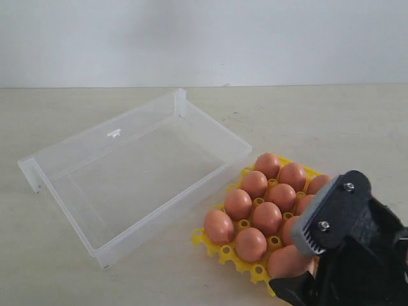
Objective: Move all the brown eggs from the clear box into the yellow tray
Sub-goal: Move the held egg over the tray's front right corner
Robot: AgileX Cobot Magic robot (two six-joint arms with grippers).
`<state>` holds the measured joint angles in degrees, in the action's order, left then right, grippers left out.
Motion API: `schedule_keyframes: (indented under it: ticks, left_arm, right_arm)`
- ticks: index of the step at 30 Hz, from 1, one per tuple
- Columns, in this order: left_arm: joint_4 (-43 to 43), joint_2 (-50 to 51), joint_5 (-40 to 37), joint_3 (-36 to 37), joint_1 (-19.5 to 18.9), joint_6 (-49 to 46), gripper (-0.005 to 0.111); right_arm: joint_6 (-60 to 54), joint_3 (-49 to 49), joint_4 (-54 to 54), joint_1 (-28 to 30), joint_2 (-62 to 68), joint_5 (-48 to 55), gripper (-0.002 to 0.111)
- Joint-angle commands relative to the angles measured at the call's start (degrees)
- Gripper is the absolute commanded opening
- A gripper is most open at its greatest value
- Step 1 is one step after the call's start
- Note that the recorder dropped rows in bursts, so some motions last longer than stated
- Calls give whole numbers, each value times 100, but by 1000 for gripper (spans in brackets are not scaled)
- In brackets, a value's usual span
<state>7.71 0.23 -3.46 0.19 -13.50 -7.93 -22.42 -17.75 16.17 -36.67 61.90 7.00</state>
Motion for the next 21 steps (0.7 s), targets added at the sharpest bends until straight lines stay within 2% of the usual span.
schedule_keyframes:
  ticks: [1, 3, 4, 6, 8, 12, 15, 17, 18, 19, 21]
  left_arm:
    - [-1, -23, 44, -19, 4, -14, 4]
    - [-1, -23, 44, -19, 4, -14, 4]
    - [-1, -23, 44, -19, 4, -14, 4]
    - [-1, -23, 44, -19, 4, -14, 4]
    - [-1, -23, 44, -19, 4, -14, 4]
    - [-1, -23, 44, -19, 4, -14, 4]
    - [-1, -23, 44, -19, 4, -14, 4]
    - [-1, -23, 44, -19, 4, -14, 4]
    - [-1, -23, 44, -19, 4, -14, 4]
    - [-1, -23, 44, -19, 4, -14, 4]
    - [-1, -23, 44, -19, 4, -14, 4]
  right_arm:
    - [-552, -372, -1420, 16, 205, 647, 0]
    - [-102, -419, -3534, 16, 205, 1578, 0]
    - [253, -433, -3846, 16, 205, 1709, 0]
    - [2328, -456, -5236, 16, 56, 1775, 0]
    - [3978, -563, -6007, 16, -160, 1817, 0]
    - [6061, -776, -6903, 16, -708, 2326, 0]
    - [6877, -776, -6982, 16, -1148, 2419, 0]
    - [7135, -701, -5936, 16, -1379, 2476, 0]
    - [6928, -669, -5572, 16, -1391, 2366, 0]
    - [5980, -524, -4865, 16, -1391, 1956, 0]
    - [4847, -289, -4091, 16, -1391, 1440, 0]
